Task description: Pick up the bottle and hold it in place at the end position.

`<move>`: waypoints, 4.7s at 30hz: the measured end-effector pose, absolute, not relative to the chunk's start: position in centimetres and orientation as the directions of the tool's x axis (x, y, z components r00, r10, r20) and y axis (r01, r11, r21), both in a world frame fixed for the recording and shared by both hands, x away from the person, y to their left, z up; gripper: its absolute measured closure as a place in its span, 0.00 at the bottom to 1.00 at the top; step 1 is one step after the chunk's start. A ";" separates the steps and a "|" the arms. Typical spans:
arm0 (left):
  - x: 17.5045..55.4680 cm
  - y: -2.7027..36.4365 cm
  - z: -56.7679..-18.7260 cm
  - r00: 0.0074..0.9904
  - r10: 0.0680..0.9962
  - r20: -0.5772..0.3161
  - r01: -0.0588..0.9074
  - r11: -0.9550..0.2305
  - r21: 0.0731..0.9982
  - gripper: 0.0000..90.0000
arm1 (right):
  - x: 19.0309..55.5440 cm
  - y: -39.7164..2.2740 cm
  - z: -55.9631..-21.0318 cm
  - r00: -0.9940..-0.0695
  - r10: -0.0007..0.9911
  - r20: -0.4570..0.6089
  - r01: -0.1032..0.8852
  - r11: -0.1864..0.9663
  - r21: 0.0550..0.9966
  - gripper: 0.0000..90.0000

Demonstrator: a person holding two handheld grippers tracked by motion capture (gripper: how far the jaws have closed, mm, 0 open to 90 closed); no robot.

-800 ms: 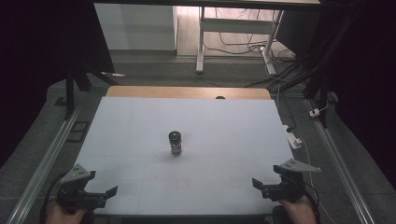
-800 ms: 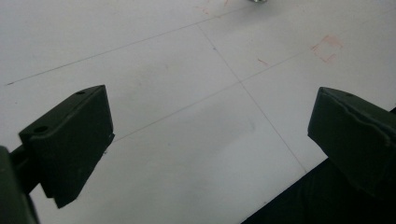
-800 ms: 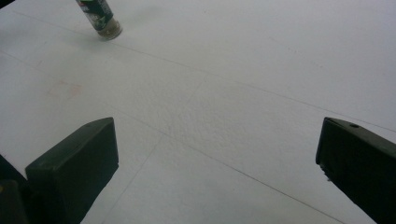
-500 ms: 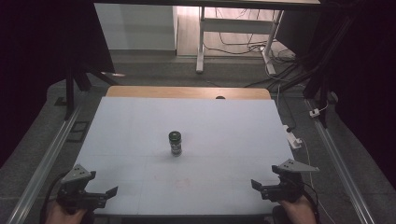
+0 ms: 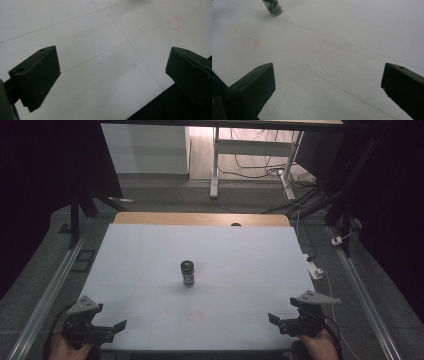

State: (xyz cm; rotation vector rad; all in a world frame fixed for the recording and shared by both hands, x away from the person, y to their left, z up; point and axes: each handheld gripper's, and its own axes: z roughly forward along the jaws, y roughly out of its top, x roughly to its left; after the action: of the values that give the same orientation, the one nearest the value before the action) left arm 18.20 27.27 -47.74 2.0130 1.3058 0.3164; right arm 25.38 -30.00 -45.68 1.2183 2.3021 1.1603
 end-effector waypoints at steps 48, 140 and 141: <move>26.8 21.4 -47.7 0.665 0.735 -0.135 0.532 -0.338 0.776 0.00 | 25.4 -29.7 -45.7 -0.612 0.785 0.097 0.559 0.343 0.755 0.00; 40.4 8.3 -49.6 0.794 0.607 -0.026 0.436 -0.539 0.720 0.59 | 25.5 -29.7 -45.8 -0.620 0.778 0.102 0.566 0.354 0.744 0.00; 40.4 8.4 -49.7 0.793 0.609 -0.028 0.439 -0.539 0.719 0.59 | 25.5 -29.7 -45.8 -0.620 0.778 0.101 0.566 0.355 0.744 0.00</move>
State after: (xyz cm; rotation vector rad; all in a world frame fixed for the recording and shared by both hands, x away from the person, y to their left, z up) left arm 40.41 8.36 -49.69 2.2271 0.7714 0.2904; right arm 25.52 -29.70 -45.82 1.1981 2.3500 1.1268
